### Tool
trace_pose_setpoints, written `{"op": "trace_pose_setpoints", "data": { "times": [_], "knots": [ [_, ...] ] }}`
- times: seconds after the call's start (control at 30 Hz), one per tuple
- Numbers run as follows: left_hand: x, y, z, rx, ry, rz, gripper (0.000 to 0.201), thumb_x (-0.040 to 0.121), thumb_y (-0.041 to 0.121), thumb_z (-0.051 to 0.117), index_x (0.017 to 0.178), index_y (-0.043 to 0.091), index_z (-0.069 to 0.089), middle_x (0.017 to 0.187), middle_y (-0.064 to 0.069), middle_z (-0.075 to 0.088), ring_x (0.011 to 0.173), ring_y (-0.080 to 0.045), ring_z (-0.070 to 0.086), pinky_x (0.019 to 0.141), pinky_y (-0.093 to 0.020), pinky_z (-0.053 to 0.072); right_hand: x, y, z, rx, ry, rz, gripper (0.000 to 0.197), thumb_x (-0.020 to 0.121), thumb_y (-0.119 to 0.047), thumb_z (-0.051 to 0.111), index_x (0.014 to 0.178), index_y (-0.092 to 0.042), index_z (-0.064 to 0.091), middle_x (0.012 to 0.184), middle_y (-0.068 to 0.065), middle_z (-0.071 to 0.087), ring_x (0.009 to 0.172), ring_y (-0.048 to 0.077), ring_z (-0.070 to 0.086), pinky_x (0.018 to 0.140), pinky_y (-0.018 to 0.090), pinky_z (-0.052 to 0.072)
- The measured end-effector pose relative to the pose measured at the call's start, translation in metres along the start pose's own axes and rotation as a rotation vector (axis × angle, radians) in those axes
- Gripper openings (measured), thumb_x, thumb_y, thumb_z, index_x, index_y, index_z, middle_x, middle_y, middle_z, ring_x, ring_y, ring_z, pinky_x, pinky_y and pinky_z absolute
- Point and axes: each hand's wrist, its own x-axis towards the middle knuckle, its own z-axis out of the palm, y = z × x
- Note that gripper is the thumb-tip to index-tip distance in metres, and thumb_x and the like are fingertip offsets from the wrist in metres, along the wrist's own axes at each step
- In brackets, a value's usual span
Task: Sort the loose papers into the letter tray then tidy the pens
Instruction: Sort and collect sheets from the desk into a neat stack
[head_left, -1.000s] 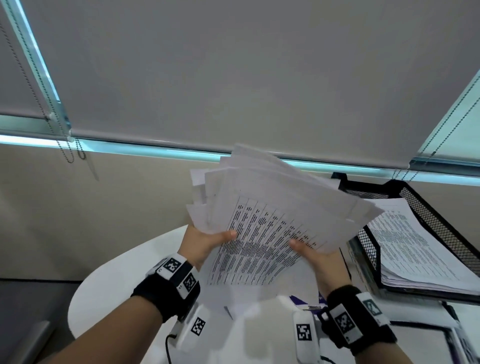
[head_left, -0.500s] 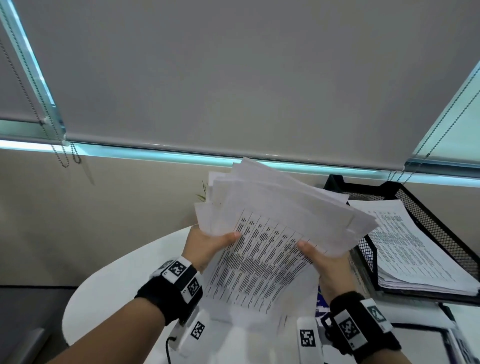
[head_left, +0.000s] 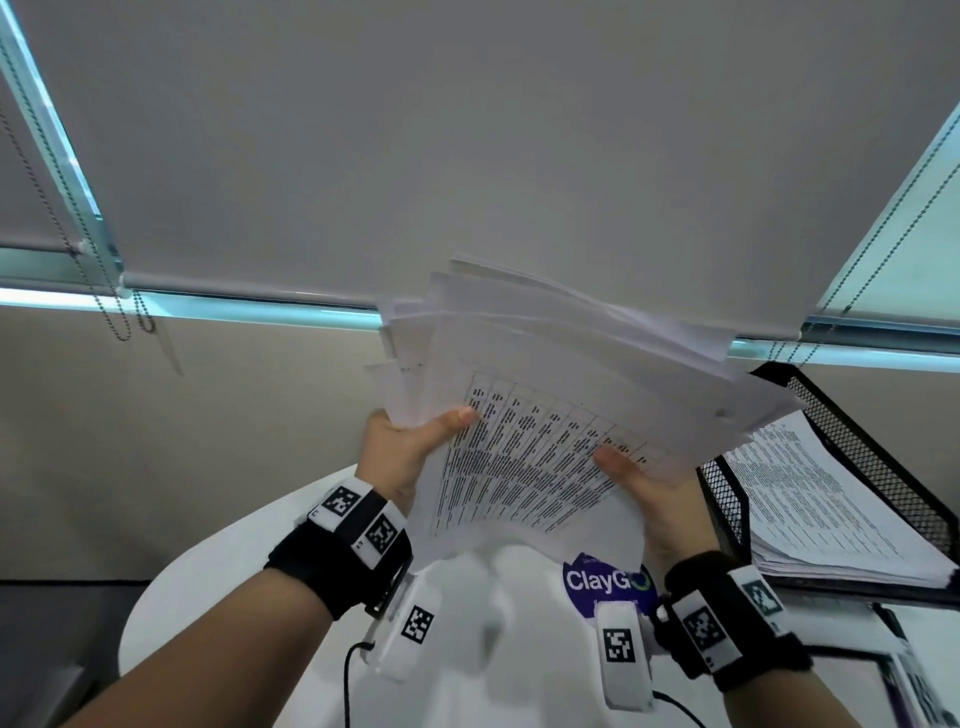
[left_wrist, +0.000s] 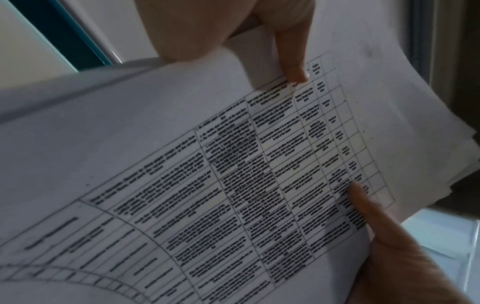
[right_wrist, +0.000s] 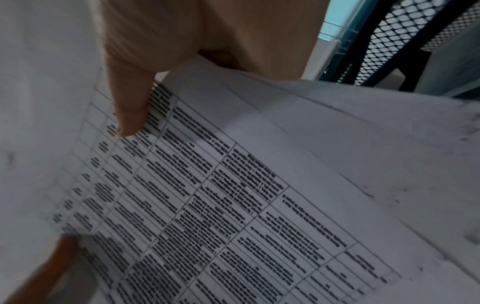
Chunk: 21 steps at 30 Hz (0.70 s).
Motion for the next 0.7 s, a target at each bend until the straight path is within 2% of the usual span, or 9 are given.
{"op": "trace_pose_setpoints", "data": {
  "times": [0.07, 0.13, 0.2, 0.3, 0.37, 0.47, 0.6, 0.67, 0.7],
  "knots": [
    [-0.001, -0.005, -0.002, -0.015, -0.013, -0.034, 0.022, 0.072, -0.003, 0.071, 0.055, 0.010, 0.069, 0.056, 0.008, 0.070, 0.056, -0.005, 0.068, 0.058, -0.019, 0.057, -0.002, 0.011, -0.003, -0.006, 0.032, 0.007, 0.078, 0.055, -0.030, 0.088, 0.122, -0.006, 0.057, 0.107, 0.003, 0.072, 0.101, 0.015, 0.068, 0.092, 0.033, 0.052],
    [0.000, -0.017, -0.011, -0.001, -0.036, -0.063, 0.016, 0.059, 0.019, 0.085, 0.064, 0.010, 0.071, 0.065, 0.003, 0.073, 0.065, -0.013, 0.070, 0.062, -0.024, 0.058, -0.007, 0.022, -0.007, 0.013, 0.078, 0.039, 0.076, 0.054, -0.028, 0.088, 0.122, -0.016, 0.057, 0.111, 0.001, 0.071, 0.106, 0.014, 0.065, 0.097, 0.032, 0.046],
    [0.001, -0.035, -0.022, 0.105, -0.075, -0.119, 0.058, 0.034, 0.041, 0.092, 0.081, 0.013, 0.069, 0.075, 0.002, 0.075, 0.074, -0.012, 0.071, 0.070, -0.027, 0.058, -0.014, 0.035, -0.011, 0.014, 0.070, 0.111, 0.082, 0.047, -0.040, 0.090, 0.120, -0.024, 0.058, 0.114, 0.000, 0.069, 0.111, 0.011, 0.062, 0.101, 0.034, 0.041],
    [-0.005, -0.049, -0.029, 0.220, -0.138, -0.174, 0.076, 0.023, 0.043, 0.091, 0.089, 0.018, 0.065, 0.082, 0.001, 0.075, 0.082, -0.009, 0.070, 0.066, -0.017, 0.055, -0.021, 0.046, -0.012, -0.070, 0.060, 0.207, 0.104, 0.042, -0.055, 0.085, 0.129, -0.010, 0.052, 0.121, 0.003, 0.064, 0.115, 0.009, 0.058, 0.106, 0.038, 0.038],
    [-0.006, -0.052, -0.026, 0.215, -0.142, -0.219, 0.068, 0.033, 0.034, 0.094, 0.093, 0.017, 0.065, 0.092, -0.006, 0.074, 0.092, -0.020, 0.069, 0.070, -0.023, 0.056, -0.019, 0.044, -0.010, -0.056, 0.075, 0.177, 0.101, 0.037, -0.055, 0.087, 0.124, -0.012, 0.057, 0.112, 0.002, 0.070, 0.107, 0.012, 0.064, 0.102, 0.040, 0.044],
    [-0.003, -0.043, -0.018, 0.215, -0.083, -0.183, 0.036, 0.060, 0.006, 0.085, 0.088, 0.017, 0.065, 0.095, -0.011, 0.072, 0.094, -0.025, 0.068, 0.084, -0.036, 0.054, -0.015, 0.034, -0.003, -0.035, 0.112, 0.158, 0.093, 0.035, -0.056, 0.090, 0.114, -0.014, 0.063, 0.105, 0.001, 0.073, 0.108, 0.021, 0.064, 0.107, 0.050, 0.038],
    [0.000, -0.026, -0.005, 0.212, -0.028, -0.082, 0.028, 0.064, 0.018, 0.083, 0.086, 0.016, 0.066, 0.088, -0.009, 0.072, 0.088, -0.025, 0.069, 0.083, -0.039, 0.056, -0.007, 0.015, 0.000, -0.074, 0.136, 0.071, 0.033, 0.060, -0.035, 0.080, 0.085, -0.019, 0.067, 0.080, 0.001, 0.074, 0.088, 0.026, 0.067, 0.100, 0.051, 0.045],
    [0.001, -0.020, -0.002, 0.179, -0.003, -0.056, 0.027, 0.065, 0.020, 0.083, 0.086, 0.014, 0.067, 0.088, -0.009, 0.073, 0.089, -0.025, 0.069, 0.082, -0.037, 0.055, -0.008, 0.004, 0.003, -0.102, 0.133, 0.013, 0.037, 0.062, -0.037, 0.083, 0.087, -0.013, 0.069, 0.085, 0.018, 0.071, 0.088, 0.037, 0.067, 0.092, 0.054, 0.049],
    [0.001, -0.018, -0.002, 0.148, 0.006, -0.038, 0.030, 0.064, 0.020, 0.083, 0.088, 0.013, 0.068, 0.088, -0.009, 0.073, 0.089, -0.024, 0.069, 0.083, -0.035, 0.055, -0.007, 0.001, 0.002, -0.117, 0.117, -0.006, 0.037, 0.064, -0.037, 0.083, 0.090, -0.015, 0.069, 0.088, 0.015, 0.071, 0.088, 0.031, 0.068, 0.091, 0.050, 0.051]
  ]
}}
